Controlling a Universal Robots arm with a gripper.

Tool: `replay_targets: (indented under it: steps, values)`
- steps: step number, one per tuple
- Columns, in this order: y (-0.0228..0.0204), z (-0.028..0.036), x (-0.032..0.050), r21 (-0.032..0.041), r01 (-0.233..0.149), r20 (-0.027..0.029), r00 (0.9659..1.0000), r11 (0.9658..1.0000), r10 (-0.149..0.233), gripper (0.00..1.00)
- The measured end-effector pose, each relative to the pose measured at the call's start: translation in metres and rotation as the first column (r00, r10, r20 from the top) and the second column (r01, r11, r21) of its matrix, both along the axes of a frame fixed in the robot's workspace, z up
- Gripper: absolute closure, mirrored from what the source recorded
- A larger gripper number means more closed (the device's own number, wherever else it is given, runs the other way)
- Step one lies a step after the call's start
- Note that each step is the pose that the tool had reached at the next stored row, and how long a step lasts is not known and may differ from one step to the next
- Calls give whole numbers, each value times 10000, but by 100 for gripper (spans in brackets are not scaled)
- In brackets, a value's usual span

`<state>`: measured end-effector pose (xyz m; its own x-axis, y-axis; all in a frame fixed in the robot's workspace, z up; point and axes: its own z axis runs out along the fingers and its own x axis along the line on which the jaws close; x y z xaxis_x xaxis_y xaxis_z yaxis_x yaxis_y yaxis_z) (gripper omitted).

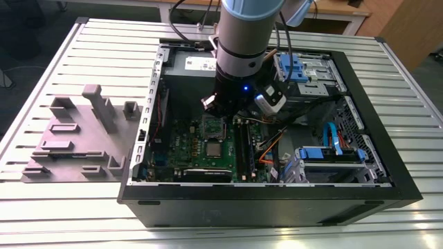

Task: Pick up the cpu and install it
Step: 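Close the cpu cover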

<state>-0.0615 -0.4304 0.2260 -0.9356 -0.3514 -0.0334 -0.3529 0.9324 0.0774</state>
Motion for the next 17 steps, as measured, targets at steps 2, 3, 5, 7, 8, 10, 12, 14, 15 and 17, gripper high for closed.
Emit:
replay_targets:
  steps: [2,3,5,7,8,10,12,14,15,17]
  values:
    - [-6,2,0,0,-9,-1,10000,10000,9,90]
    - [-12,2,0,1,-12,-1,10000,10000,12,90]
    - [-31,1,0,3,-15,-1,10000,10000,15,90]
    - [-54,1,0,3,-20,-1,10000,10000,20,90]
    - [-65,1,0,3,-22,0,10000,10000,22,90]
    - [-87,2,0,2,-25,-1,10000,10000,25,90]
    - [-109,1,0,3,-29,0,10000,10000,29,90]
    - [-129,1,0,3,-36,-1,10000,10000,36,90]
    - [-137,1,0,3,-40,0,10000,10000,40,90]
    - [-153,1,0,3,-50,0,10000,10000,50,90]
